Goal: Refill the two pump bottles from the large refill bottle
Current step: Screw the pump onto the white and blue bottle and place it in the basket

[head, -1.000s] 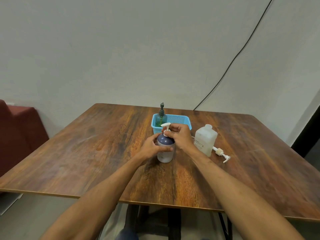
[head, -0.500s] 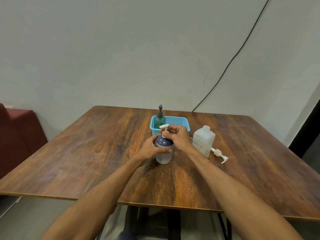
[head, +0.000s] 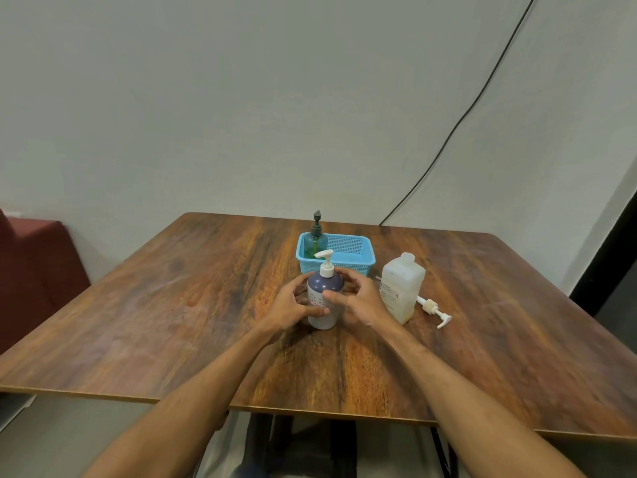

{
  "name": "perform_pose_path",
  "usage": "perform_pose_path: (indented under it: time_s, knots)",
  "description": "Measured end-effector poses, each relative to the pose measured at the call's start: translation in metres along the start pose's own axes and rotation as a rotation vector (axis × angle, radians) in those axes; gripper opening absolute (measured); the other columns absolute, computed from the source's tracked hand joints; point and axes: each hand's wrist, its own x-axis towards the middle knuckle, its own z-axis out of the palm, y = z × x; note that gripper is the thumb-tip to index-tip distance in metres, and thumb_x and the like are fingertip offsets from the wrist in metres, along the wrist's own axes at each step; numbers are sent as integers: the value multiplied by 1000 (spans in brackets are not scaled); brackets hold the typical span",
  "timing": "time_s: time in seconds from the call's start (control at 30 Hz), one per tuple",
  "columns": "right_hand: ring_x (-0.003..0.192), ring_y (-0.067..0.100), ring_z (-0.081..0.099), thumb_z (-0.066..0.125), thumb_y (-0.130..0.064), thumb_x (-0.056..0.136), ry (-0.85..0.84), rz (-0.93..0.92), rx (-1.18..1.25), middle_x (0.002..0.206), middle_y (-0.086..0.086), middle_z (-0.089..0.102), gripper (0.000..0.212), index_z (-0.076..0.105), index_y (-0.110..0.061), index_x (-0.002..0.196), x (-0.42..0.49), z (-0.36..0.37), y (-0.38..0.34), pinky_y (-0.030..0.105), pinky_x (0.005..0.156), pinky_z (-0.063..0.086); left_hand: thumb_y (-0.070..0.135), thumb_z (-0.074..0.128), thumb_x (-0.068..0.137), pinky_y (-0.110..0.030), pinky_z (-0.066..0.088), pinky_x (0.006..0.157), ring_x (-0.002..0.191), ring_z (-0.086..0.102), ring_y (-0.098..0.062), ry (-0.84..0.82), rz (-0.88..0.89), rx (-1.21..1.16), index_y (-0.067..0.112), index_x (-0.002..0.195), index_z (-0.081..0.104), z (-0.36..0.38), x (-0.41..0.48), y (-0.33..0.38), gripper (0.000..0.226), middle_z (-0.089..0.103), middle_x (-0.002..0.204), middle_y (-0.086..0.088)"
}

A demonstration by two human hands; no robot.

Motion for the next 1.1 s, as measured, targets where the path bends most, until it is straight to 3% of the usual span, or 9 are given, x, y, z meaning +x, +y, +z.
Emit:
perform_pose_path:
  time_s: [0.1,0.27,0.43,0.63,0.8,1.1]
  knots:
    - [123,12,58,89,-27,74,-51,19,-14,137,-5,60,77,52,-24,142,-2,-2,3,27,94,54,11,87,72,-30,51,99,122,57,-11,-2,18,-10,25,141,46,-3,2,3,82,58,135,7]
    - [123,16,58,90,-23,73,-17,17,-44,132,-5,61,74,54,-30,137,3,-2,0,34,98,54,8,87,71,-36,56,95,118,62,-14,-10,42,9,28,132,51,-7,8,9,74,62,131,4]
    - [122,20,58,89,-20,74,44,-11,-41,135,-2,58,73,54,-27,138,20,-8,-21,46,100,56,8,87,72,-43,58,93,118,61,-19,6,80,27,22,139,50,-14,24,35,78,61,132,1]
    - [115,24,61,86,-9,76,49,-51,-62,128,1,61,66,56,-23,133,66,-34,-69,46,86,61,5,85,72,-44,58,92,114,61,-20,53,158,81,21,140,52,-20,69,85,77,63,128,-1]
    - [107,30,67,82,-5,79,4,12,-106,116,8,66,64,53,-23,133,110,-63,-94,50,86,61,3,84,72,-45,55,96,113,61,-26,80,171,82,15,137,54,-15,114,114,72,64,124,-5]
    - [107,39,68,79,4,80,-75,179,-228,123,17,63,61,48,-19,128,179,-90,-76,53,87,60,1,82,72,-39,54,96,112,60,-25,120,119,130,11,132,56,10,184,96,67,64,122,-6]
